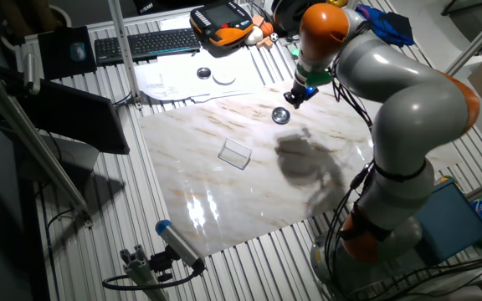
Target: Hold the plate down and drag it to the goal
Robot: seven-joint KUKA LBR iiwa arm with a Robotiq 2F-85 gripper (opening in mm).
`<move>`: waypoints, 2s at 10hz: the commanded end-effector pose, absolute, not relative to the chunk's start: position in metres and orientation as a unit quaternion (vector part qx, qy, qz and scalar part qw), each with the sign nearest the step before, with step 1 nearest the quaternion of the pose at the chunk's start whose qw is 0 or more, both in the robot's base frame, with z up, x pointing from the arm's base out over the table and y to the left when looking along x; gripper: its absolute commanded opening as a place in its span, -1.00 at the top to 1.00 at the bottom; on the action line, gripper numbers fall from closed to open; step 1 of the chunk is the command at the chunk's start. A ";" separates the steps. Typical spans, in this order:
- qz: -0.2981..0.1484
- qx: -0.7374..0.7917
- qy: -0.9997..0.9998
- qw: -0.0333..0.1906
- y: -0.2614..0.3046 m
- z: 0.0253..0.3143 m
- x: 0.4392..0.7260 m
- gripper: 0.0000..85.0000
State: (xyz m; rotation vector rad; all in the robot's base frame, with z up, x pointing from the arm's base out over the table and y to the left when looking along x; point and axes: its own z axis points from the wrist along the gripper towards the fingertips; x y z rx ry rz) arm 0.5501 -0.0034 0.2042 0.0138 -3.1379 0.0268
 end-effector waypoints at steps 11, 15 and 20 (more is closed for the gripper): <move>-0.021 0.013 -0.999 0.029 -0.018 0.123 0.619 1.00; -0.028 -0.013 -0.998 0.051 -0.018 0.123 0.619 1.00; -0.042 0.012 -0.997 0.071 -0.020 0.104 0.624 1.00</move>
